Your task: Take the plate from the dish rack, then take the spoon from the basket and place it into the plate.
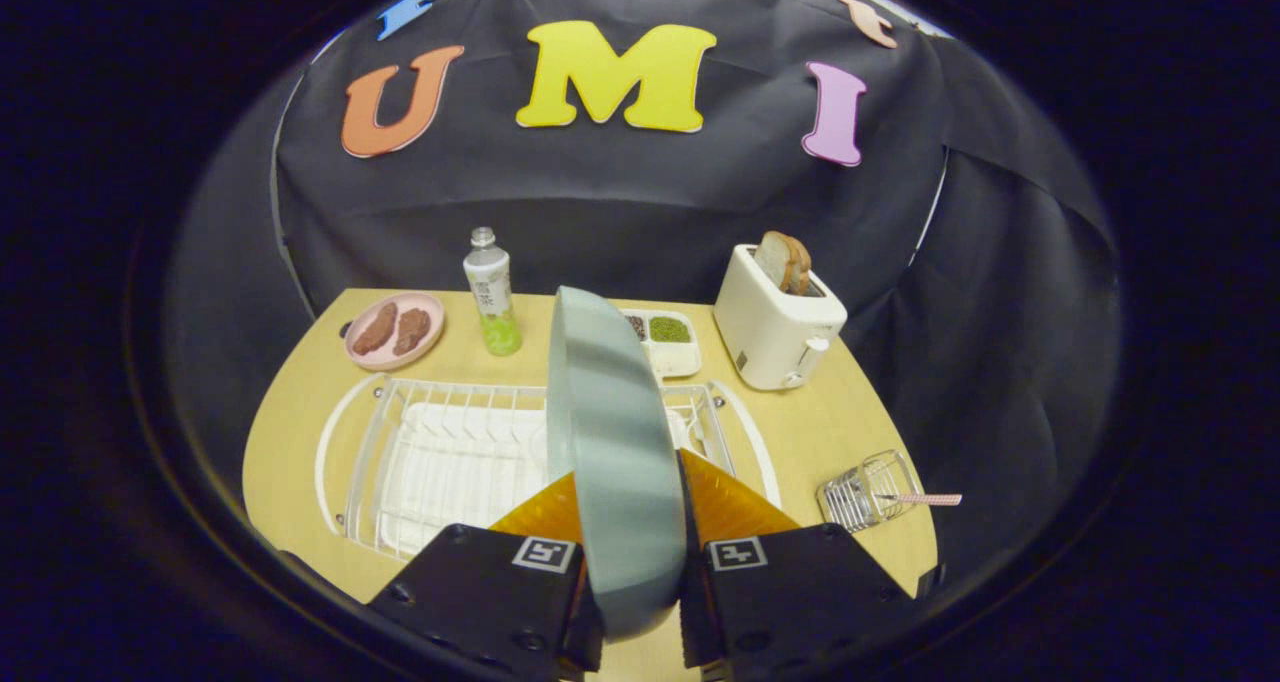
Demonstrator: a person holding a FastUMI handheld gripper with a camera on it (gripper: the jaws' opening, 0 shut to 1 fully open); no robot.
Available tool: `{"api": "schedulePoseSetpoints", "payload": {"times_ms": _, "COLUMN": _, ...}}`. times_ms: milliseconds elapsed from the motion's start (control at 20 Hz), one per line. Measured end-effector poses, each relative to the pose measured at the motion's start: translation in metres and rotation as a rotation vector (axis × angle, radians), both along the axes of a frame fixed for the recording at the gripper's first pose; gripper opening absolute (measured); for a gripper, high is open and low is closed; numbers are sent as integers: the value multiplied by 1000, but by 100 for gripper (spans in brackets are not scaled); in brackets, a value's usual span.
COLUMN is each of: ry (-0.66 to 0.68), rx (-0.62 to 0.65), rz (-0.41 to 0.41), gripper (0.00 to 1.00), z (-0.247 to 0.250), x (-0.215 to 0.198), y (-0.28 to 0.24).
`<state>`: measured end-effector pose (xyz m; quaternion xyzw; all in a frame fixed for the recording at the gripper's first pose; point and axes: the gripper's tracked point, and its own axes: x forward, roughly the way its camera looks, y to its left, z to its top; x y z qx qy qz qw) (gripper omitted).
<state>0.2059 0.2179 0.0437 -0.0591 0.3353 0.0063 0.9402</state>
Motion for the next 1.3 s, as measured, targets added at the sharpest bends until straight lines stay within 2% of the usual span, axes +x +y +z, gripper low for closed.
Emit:
{"api": "schedulePoseSetpoints", "payload": {"times_ms": 200, "ry": -21, "rx": 93, "rz": 47, "gripper": 35, "z": 5, "x": -56, "y": -18}}
{"api": "schedulePoseSetpoints", "payload": {"times_ms": 550, "ry": -25, "rx": 216, "rz": 55, "gripper": 35, "z": -38, "x": -132, "y": -67}}
{"api": "schedulePoseSetpoints", "payload": {"times_ms": 700, "ry": -18, "rx": 263, "rz": 36, "gripper": 35, "z": -74, "x": -148, "y": -78}}
{"api": "schedulePoseSetpoints", "payload": {"times_ms": 900, "ry": 105, "rx": 461, "rz": 38, "gripper": 35, "z": -136, "x": -165, "y": -64}}
{"api": "schedulePoseSetpoints", "payload": {"times_ms": 1100, "ry": 164, "rx": 585, "rz": 18, "gripper": 35, "z": -171, "x": -167, "y": -61}}
{"api": "schedulePoseSetpoints", "payload": {"times_ms": 1300, "ry": 214, "rx": 658, "rz": 7, "gripper": 35, "z": -190, "x": -165, "y": -66}}
